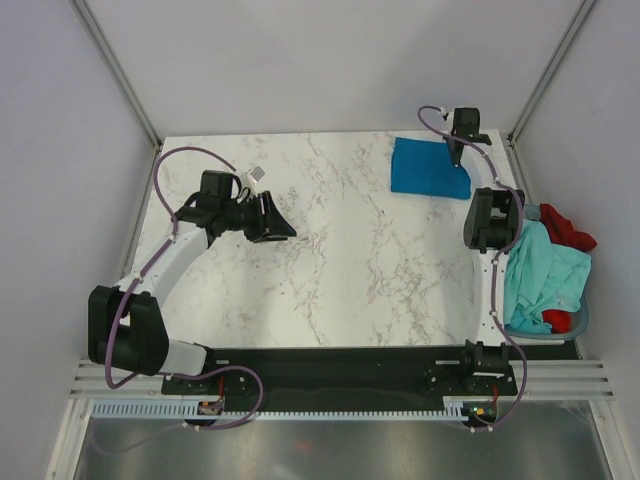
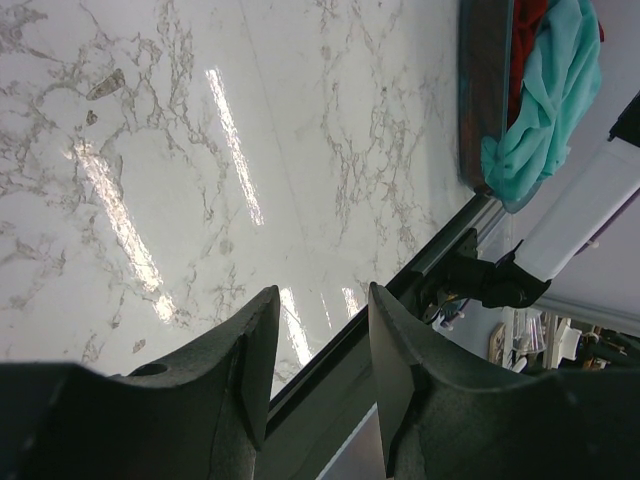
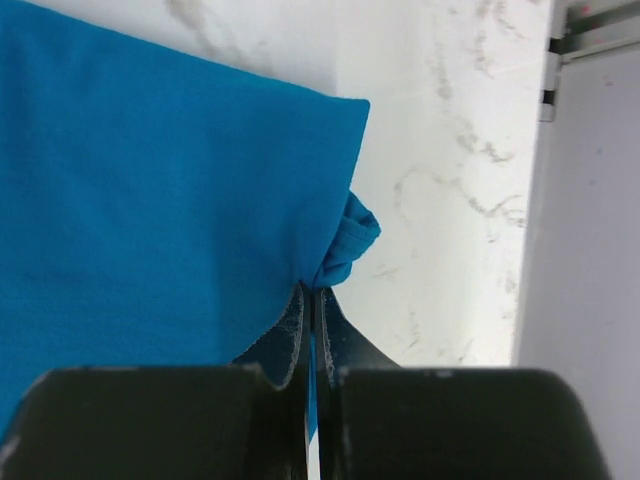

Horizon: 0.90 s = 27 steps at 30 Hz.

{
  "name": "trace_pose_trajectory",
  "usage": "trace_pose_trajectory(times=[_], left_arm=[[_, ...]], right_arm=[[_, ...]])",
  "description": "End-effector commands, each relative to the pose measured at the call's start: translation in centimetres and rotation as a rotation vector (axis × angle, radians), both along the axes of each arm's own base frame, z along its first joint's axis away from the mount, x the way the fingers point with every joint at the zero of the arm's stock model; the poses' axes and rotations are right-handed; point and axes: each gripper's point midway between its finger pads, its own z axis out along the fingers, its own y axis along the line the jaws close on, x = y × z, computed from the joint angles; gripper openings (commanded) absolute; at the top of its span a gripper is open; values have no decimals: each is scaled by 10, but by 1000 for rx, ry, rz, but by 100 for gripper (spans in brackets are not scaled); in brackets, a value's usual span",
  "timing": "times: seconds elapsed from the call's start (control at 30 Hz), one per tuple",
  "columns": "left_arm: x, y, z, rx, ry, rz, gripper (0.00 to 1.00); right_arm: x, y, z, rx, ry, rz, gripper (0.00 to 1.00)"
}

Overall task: Fold and stack the t-shirts
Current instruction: Neatly place the folded tshirt to the corner

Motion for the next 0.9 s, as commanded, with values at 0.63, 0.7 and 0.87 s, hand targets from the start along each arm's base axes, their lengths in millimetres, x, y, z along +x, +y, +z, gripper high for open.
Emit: trace_pose_trajectory(times=[0.63,0.7,0.87], left_arm=[[-2,-6,-10,-5,29,-34,48],[-2,-6,-10,-6,31,-34,48],[0,-6,-12,-5,37,-33,48]], right_arm=[[45,-101,51,-231,-252,-65,0],[42,-107,47,-240,-241,-78,0],[42,-115,41,-243,-240,-72,0]])
